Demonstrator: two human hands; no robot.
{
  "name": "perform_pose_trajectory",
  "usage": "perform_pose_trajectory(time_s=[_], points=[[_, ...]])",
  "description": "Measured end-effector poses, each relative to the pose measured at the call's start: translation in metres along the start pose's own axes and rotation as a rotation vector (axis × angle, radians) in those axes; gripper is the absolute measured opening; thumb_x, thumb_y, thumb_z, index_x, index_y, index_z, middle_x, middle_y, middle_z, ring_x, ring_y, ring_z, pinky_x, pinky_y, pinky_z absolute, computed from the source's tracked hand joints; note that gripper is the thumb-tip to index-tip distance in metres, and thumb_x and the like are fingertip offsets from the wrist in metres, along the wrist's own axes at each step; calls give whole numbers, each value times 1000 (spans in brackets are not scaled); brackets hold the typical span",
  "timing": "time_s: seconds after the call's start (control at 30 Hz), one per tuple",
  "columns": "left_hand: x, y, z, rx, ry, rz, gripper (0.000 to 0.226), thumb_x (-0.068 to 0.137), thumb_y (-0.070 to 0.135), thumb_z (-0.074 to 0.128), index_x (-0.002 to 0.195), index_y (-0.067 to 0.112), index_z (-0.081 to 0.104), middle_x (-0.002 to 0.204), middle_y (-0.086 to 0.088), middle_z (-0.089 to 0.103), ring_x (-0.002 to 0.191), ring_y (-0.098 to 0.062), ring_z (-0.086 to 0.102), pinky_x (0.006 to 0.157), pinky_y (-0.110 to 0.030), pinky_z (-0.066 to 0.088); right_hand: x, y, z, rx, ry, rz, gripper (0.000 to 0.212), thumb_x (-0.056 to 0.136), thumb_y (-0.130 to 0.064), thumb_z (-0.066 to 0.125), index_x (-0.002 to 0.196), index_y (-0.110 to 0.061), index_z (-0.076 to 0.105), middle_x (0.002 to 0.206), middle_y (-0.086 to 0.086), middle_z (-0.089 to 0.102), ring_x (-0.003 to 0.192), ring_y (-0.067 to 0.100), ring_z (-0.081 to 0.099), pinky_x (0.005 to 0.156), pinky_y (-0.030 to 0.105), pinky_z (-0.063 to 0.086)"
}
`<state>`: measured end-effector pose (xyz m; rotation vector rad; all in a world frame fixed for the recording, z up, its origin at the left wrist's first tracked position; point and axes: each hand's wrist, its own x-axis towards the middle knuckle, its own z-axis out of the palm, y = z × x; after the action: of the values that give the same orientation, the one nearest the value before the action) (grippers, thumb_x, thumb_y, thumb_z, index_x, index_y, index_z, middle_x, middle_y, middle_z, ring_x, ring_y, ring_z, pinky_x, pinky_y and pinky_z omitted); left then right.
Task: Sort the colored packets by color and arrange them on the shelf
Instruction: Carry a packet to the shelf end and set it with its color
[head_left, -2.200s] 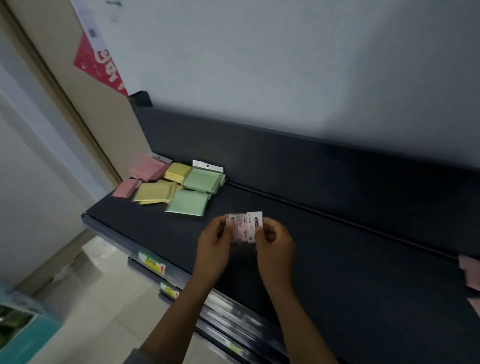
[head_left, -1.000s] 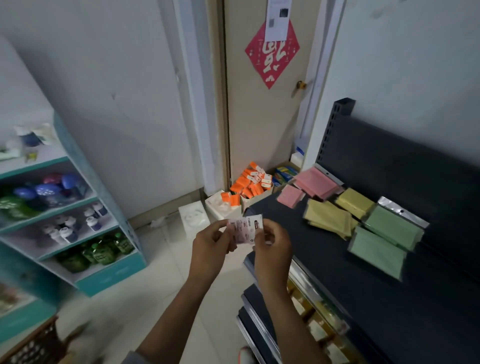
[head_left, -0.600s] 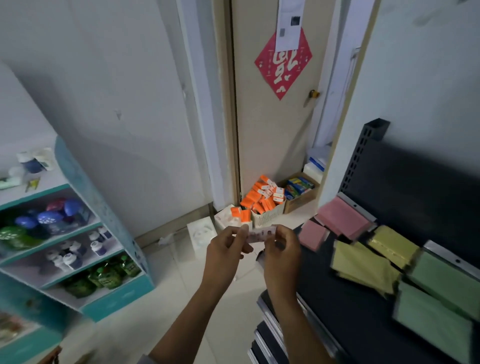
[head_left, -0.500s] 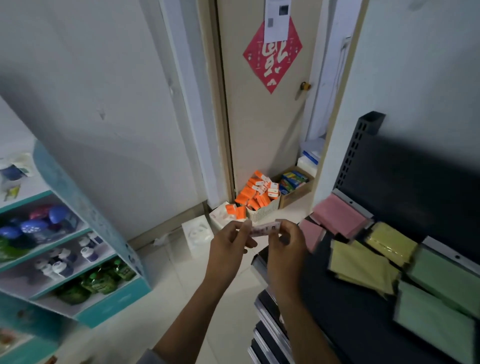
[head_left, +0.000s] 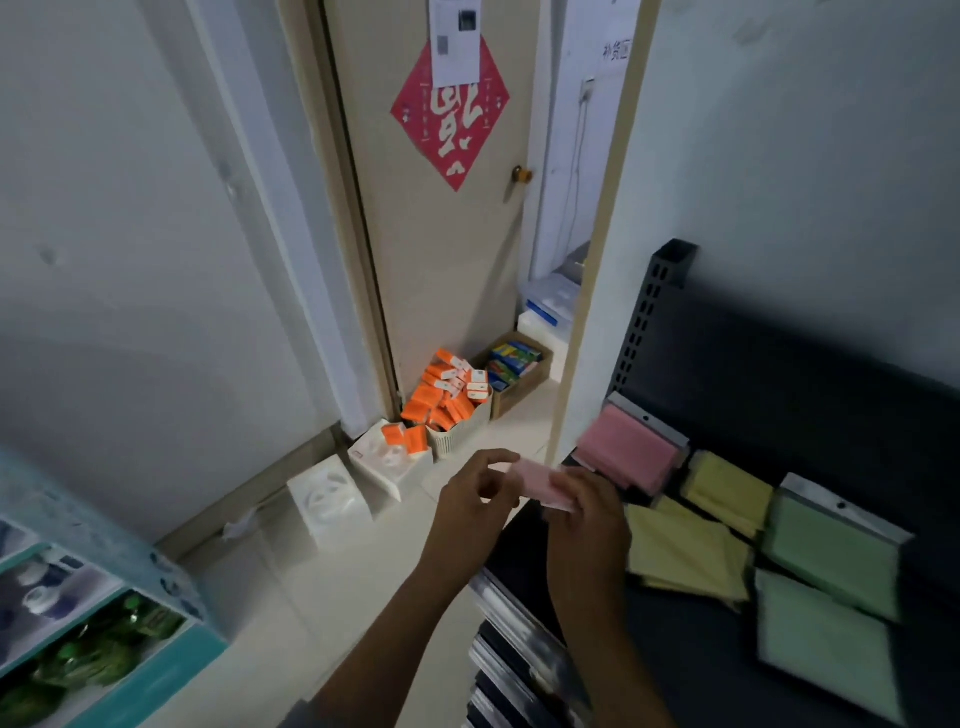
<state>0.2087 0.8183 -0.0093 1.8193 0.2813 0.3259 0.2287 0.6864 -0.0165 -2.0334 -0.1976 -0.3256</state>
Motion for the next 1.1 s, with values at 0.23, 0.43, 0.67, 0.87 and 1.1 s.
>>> perform_pose_trajectory(time_s=[0.23,0.43,0.67,0.87,1.1], points=[[20,-11,20,158,-113,-42,33,95,34,64,128,31,60,95,12,76,91,6,66,82,-8,45,-5,13,1,-160,-43,65,47,88,12,57,132,-6,61,150,2,44,141,16,40,115,26,31],[18,-13,24,339,-135,7,26,95,37,63,118,28,69,86,9,75,77,1,68,72,-9,46,-20,14,9,-170,-101,104,57,91,12,50,146,-2,47,156,6,38,148,18,28,123,36,24],[16,-13,26,415,-145,-17,25,94,39,65,116,30,68,73,11,67,68,1,63,67,-13,44,-24,18,11,-171,-87,129,49,97,-3,53,146,-6,48,160,1,33,148,8,22,124,35,24],[14,-13,21,367,-76,-42,22,97,40,59,117,31,58,70,3,65,68,-6,64,72,-27,54,-28,13,5,-114,37,84,40,95,-2,58,134,-9,61,152,-2,45,145,10,34,121,30,30],[2,-1,19,378,-119,36,11,101,35,55,94,32,63,73,10,64,68,1,61,62,-10,43,-35,6,-7,-76,91,137,39,97,-6,57,135,-13,62,146,-5,51,139,6,39,117,22,28]])
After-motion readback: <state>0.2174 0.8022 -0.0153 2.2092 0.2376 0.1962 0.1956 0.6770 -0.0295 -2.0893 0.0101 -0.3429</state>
